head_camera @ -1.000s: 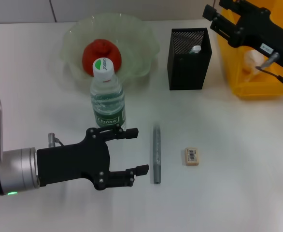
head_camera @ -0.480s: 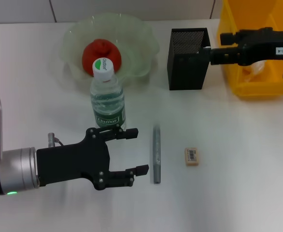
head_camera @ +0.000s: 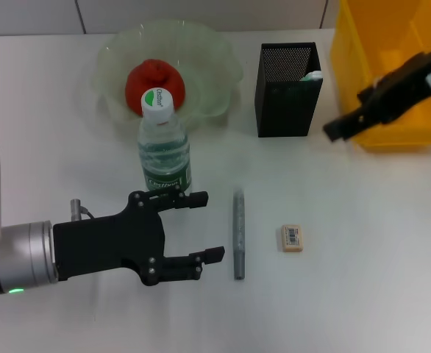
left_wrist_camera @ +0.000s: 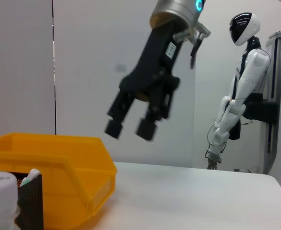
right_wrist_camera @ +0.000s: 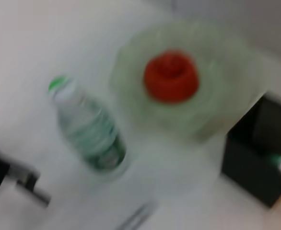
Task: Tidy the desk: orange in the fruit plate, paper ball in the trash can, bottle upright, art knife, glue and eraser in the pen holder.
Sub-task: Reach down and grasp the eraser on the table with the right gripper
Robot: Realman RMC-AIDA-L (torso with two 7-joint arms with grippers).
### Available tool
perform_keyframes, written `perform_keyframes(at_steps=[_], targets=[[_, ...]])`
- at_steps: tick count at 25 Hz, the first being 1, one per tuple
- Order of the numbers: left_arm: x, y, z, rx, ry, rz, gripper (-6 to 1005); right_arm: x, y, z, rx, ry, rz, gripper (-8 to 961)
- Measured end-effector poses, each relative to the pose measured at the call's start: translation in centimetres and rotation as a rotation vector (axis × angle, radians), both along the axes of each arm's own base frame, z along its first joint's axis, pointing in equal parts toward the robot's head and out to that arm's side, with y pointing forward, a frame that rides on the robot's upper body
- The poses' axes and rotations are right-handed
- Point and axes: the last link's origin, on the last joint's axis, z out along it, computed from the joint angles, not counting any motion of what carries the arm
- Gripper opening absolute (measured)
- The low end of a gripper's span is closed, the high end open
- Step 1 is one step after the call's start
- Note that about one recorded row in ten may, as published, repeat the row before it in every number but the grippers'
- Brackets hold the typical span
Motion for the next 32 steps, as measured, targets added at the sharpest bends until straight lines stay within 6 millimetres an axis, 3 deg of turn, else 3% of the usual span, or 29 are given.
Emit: perform_keyframes(at_steps=[2, 5, 12, 17, 32], targets=[[0.0, 0.0, 0.0, 0.000, 0.000, 0.000, 786, 0.0, -0.1, -0.7, -0.037, -0.019, 0.011, 838], [-0.1, -0.1, 0.0, -0.001, 0.000, 0.005, 786, 0.3, -0.6, -4.0, -0.185, -0.128, 0.137, 837], [-0.2, -0.1, 0.0, -0.001, 0.000, 0.007, 786, 0.6, -1.8, -7.6, -0.348, -0.270, 0.384, 835], [-0.2, -0.1, 0.0, -0.002, 0.000, 0.007, 786, 1.0, -2.2, -10.1, -0.409, -0.359, 0.466, 837], [-0.2, -0.1, 0.1, -0.003, 0.000, 0.004, 786, 1.9, -1.2, -13.0, -0.416, -0.370, 0.463, 806]])
